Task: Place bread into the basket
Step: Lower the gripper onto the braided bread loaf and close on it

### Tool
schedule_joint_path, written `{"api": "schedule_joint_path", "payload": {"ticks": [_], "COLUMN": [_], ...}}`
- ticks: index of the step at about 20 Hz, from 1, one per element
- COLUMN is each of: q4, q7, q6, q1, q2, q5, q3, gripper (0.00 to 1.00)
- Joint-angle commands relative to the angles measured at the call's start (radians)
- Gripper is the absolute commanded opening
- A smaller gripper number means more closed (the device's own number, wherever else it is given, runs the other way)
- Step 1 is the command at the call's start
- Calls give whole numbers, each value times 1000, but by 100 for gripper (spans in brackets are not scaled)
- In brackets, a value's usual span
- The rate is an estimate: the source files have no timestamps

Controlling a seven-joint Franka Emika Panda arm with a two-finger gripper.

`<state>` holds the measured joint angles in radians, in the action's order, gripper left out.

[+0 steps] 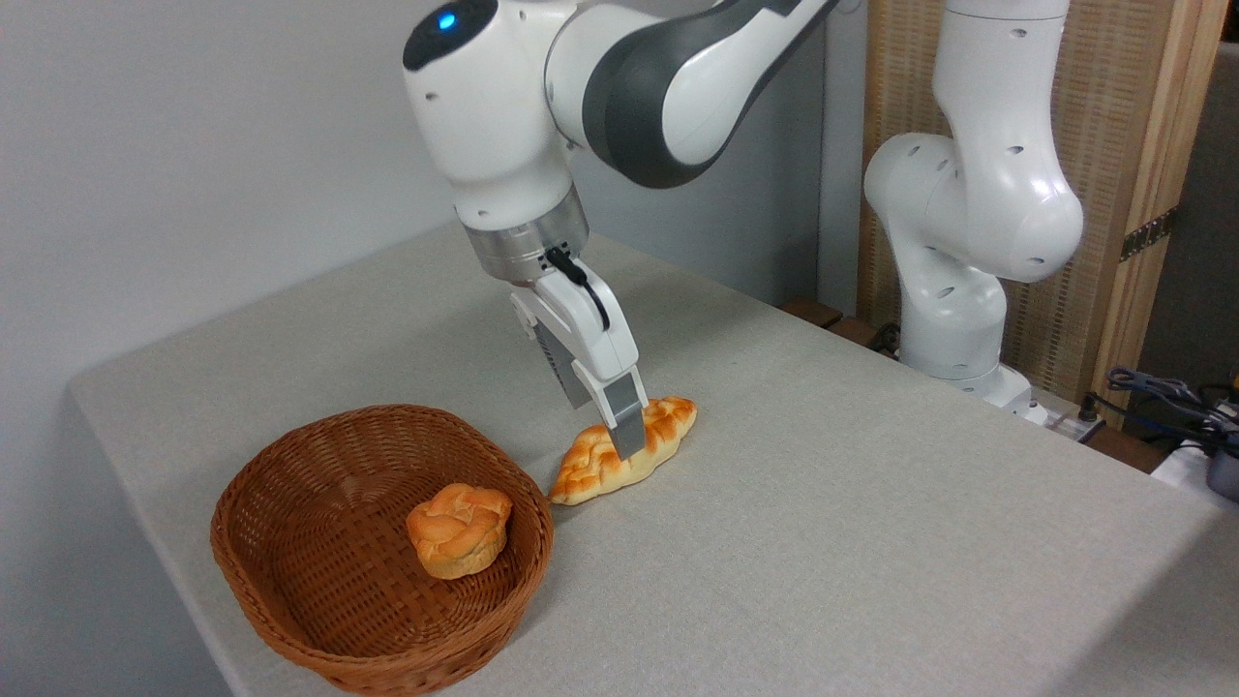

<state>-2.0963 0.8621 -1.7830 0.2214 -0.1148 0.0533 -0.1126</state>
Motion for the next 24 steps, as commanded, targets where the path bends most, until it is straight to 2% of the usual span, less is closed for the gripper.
{"api": "schedule_joint_path", "payload": {"ticks": [1, 6, 16, 17, 19, 20, 22, 24], "q4": [-40, -44, -44, -44, -44, -44, -44, -44], "q7": [-6, -8, -5, 0, 0, 0, 2, 3], "q6": [1, 2, -16, -16, -15, -16, -16, -16], "q1": [33, 64, 73, 75, 73, 75, 73, 73], "q2": [-5, 40, 66, 66, 66, 66, 66, 66], "q5": [11, -1, -6, -7, -27, -29, -29, -29], "q3": [-7, -7, -7, -7, -7, -7, -7, -7], "gripper": [100, 100, 100, 90, 58, 48, 40, 39]}}
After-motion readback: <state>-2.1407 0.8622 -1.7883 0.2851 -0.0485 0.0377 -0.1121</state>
